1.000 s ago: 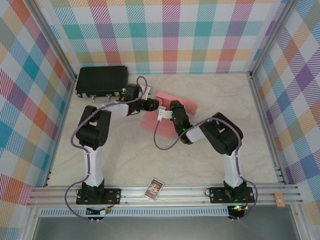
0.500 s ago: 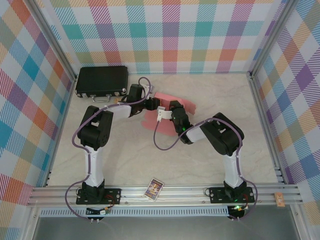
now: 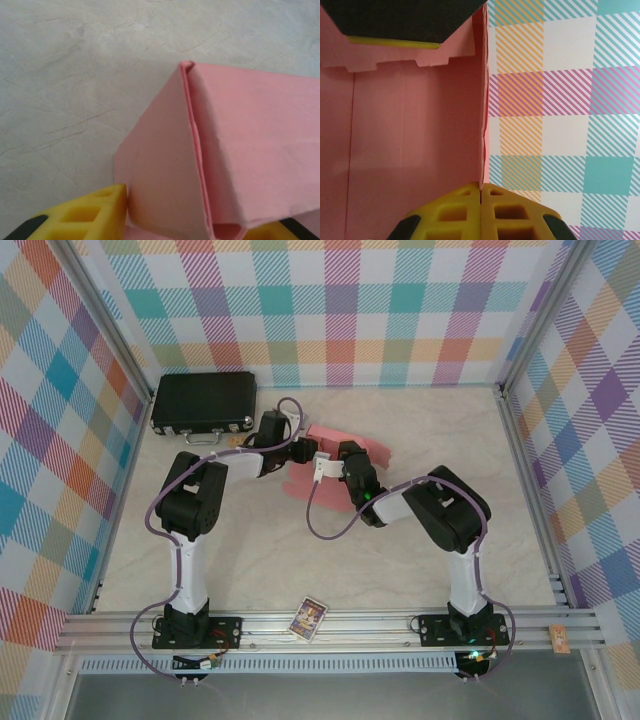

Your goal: Fold the paper box

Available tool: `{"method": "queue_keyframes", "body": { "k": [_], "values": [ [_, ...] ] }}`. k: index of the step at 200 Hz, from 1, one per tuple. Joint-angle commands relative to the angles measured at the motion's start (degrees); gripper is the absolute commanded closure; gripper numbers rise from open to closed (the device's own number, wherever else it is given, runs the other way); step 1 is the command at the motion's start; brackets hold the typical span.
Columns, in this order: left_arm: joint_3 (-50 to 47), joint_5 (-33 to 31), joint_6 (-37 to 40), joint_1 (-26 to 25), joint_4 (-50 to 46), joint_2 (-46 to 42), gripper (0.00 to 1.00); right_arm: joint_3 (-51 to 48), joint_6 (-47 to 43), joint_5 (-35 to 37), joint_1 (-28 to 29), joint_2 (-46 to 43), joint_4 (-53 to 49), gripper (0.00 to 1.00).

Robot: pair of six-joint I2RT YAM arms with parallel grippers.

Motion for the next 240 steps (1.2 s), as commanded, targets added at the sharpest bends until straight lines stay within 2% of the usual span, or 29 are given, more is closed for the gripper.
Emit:
{"method": "queue_keyframes", "body": {
  "k": [1,28,41,72,109,151,178,211,240],
  "values": [
    [-1.1,-0.2,0.5,-0.8,2.2,-0.1,0.63,0.9,2.2,-1.0,0.4,-1.3,-4.5,1.0],
    [-2.0,-0.4,0.2,-1.0,3.6,-0.3,0.67,1.1,4.1,-1.1,0.5,-2.2,-7.2,0.99],
    [-1.9,-0.5,0.1,-1.0,3.4,-0.2,0.73,1.2,4.8,-1.2,0.5,-2.6,-8.4,0.99],
    [-2.5,-0.7,-0.4,-1.2,4.0,-0.3,0.73,1.3,5.6,-1.2,0.6,-3.1,-10.1,0.99],
    [-4.0,-1.3,-0.8,-1.4,4.5,-1.4,0.81,1.3,7.4,-1.4,0.7,-4.1,-12.9,0.98],
    [-6.9,-4.2,-1.6,-2.2,6.4,-3.5,0.83,1.0,8.3,-1.4,1.6,-4.4,-13.9,0.97],
    [-7.8,-6.9,-2.1,-2.7,6.8,-4.4,0.89,0.8,10.0,-1.0,2.7,-5.9,-14.8,0.95],
    [-9.1,-9.6,-2.5,-3.2,7.7,-5.3,0.94,0.6,12.6,-0.5,3.7,-8.7,-17.7,0.89],
    [-10.4,-11.1,-2.3,-3.3,7.7,-6.7,0.96,-1.2,15.0,0.3,4.2,-11.1,-18.7,0.76]
  ]
}}
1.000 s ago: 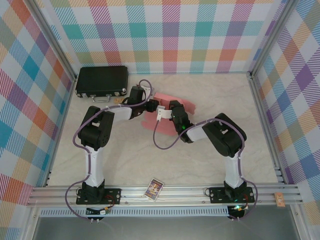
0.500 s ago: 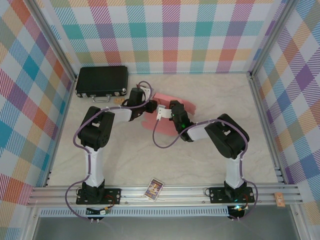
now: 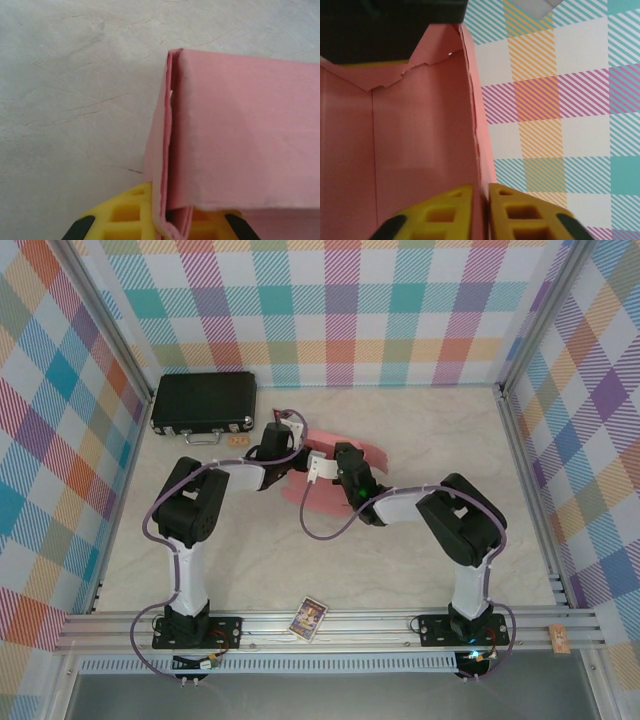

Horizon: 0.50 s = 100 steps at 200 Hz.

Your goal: Fold the paper box

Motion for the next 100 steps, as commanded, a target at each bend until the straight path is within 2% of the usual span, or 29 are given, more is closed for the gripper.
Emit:
{"method": "queue_keyframes", "body": {
  "k": [1,24,33,68,100],
  "values": [
    [-1.6,-1.9,-1.3,-0.6,0.2,-2.9,0.96,-1.9,3.8,0.1,0.9,-3.0,-3.2,0.75],
    [-3.0,-3.5,-0.8,-0.9,-0.5,-4.6,0.96,-3.9,6.0,1.0,1.5,-6.1,-4.4,0.55],
    [-3.6,-4.5,-0.5,-1.0,-1.0,-5.5,0.97,-4.4,7.4,1.5,1.8,-7.6,-6.1,0.5],
    [-6.3,-7.3,1.7,-1.9,-2.3,-8.7,0.98,-5.4,16.8,1.5,2.9,-15.1,-16.3,0.47],
    [-7.8,-9.1,3.4,-2.1,-4.1,-10.5,0.99,-2.9,31.0,-2.3,2.6,-24.2,-32.5,0.46]
  ]
}}
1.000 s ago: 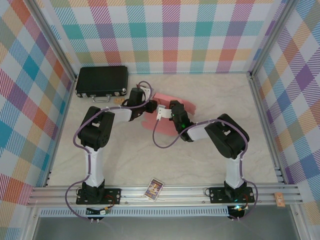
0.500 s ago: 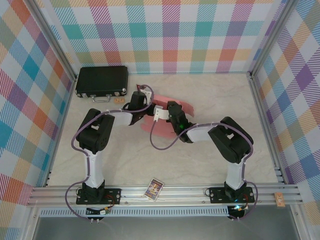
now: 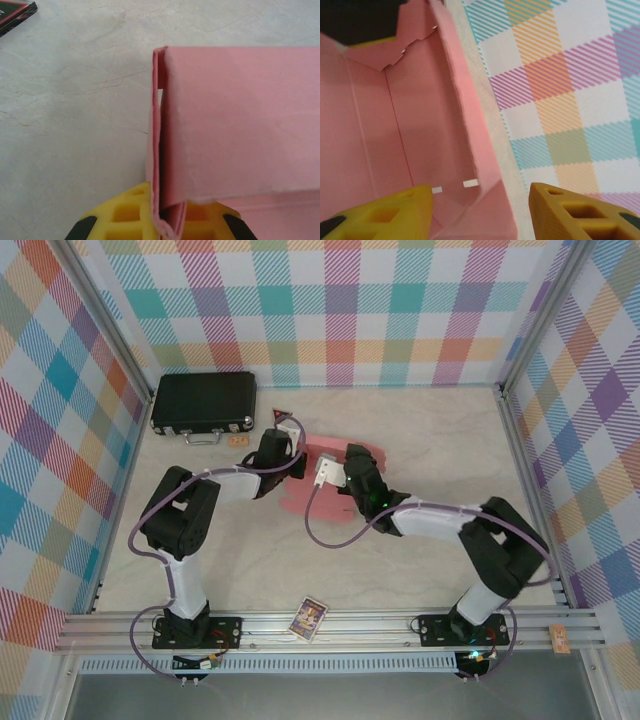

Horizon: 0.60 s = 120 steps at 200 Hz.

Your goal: Fold the paper box

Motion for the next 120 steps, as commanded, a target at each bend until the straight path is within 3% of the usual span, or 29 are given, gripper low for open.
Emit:
{"method": "queue_keyframes", "body": {
  "k": [1,25,63,92,120],
  "values": [
    [-1.6,-2.4,2.2,-0.4,-1.4,-3.2,0.99,2.4,14.3,-3.0,0.2,-6.6,-13.7,0.46],
    [-2.9,-2.7,2.7,-0.4,-0.8,-4.1,1.0,3.4,23.9,-8.4,-2.4,-12.1,-21.8,0.47],
    [-3.2,-2.2,2.8,-0.4,-0.7,-4.1,1.0,4.9,39.6,-21.2,-15.5,-17.2,-32.7,0.48],
    [-3.6,-1.5,3.1,-0.4,-0.4,-4.4,1.0,6.4,42.4,-26.5,-23.6,-14.1,-36.6,0.52],
    [-4.0,-1.2,3.5,-0.3,0.1,-4.4,1.0,9.4,43.6,-27.9,-27.5,-7.4,-37.7,0.61]
  ]
}}
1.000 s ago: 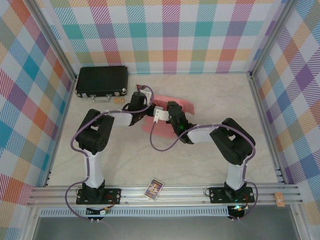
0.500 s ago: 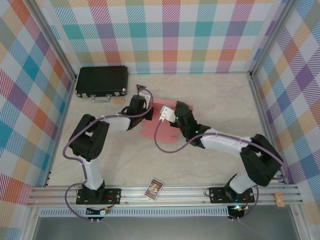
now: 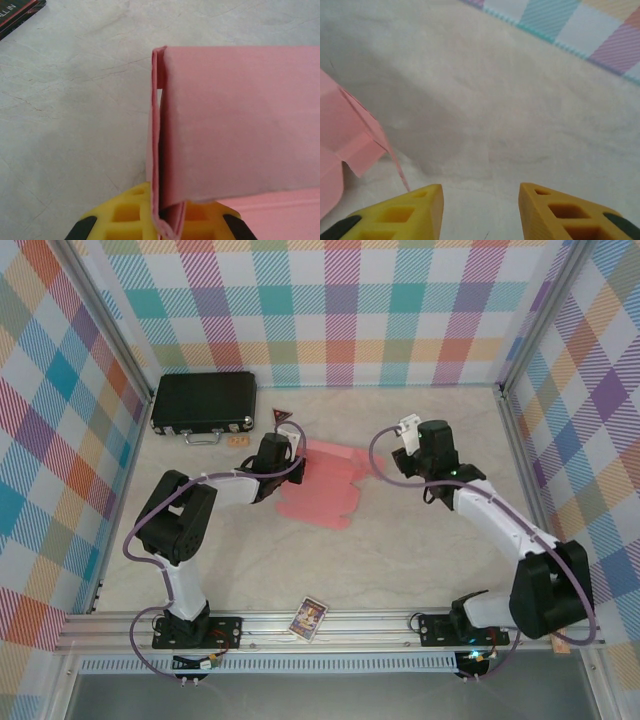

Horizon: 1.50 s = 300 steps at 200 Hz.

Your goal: Fold the paper box

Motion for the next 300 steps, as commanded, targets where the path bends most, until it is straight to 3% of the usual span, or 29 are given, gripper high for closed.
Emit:
{"method": "queue_keyframes", "body": {
  "k": [1,14,69,197,300],
  "values": [
    [-1.4,0.7,1.3,-0.1,0.6,-2.3,1.0,3.2,4.4,-5.4,-2.1,5.5,-4.4,0.62],
    [-1.5,1.1,1.3,-0.1,0.7,-2.2,1.0,5.3,4.0,-6.1,-3.0,9.4,-4.6,0.67],
    [-1.3,0.8,1.1,-0.1,0.8,-1.5,1.0,16.3,2.0,-15.7,-3.6,22.6,-10.2,0.71],
    [0.1,-0.4,-0.6,-0.1,-0.2,0.2,1.0,19.0,0.8,-22.2,0.6,26.8,-16.2,0.69],
    [-2.7,-1.2,-6.0,-0.3,1.5,-1.5,1.0,17.6,21.6,-18.6,5.1,27.0,-11.3,0.72]
  ]
}}
